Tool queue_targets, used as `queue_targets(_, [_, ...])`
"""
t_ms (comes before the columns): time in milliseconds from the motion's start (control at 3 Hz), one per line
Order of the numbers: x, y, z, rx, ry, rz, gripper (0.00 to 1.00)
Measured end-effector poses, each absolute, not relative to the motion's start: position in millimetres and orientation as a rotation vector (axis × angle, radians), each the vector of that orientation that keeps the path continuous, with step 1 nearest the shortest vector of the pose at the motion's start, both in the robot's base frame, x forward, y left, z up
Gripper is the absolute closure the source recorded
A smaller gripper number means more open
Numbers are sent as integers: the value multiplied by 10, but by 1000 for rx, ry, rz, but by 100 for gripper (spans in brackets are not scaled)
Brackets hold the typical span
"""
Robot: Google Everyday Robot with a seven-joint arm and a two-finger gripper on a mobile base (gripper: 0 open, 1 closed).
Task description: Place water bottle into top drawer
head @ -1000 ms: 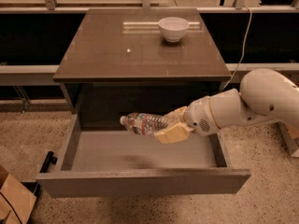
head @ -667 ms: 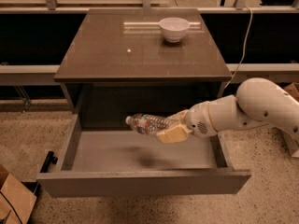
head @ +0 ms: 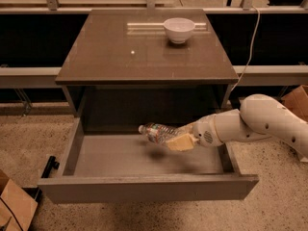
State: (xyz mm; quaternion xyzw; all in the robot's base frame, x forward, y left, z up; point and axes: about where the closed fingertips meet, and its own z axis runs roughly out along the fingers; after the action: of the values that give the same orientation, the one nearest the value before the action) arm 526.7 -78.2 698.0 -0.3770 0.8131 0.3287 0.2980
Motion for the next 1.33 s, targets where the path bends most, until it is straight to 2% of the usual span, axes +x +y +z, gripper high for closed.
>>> queue_targets(1000, [5234, -876, 6790, -897, 2229, 834, 15])
queue_targets(1333, [5201, -850, 6823, -916, 2236, 814, 0])
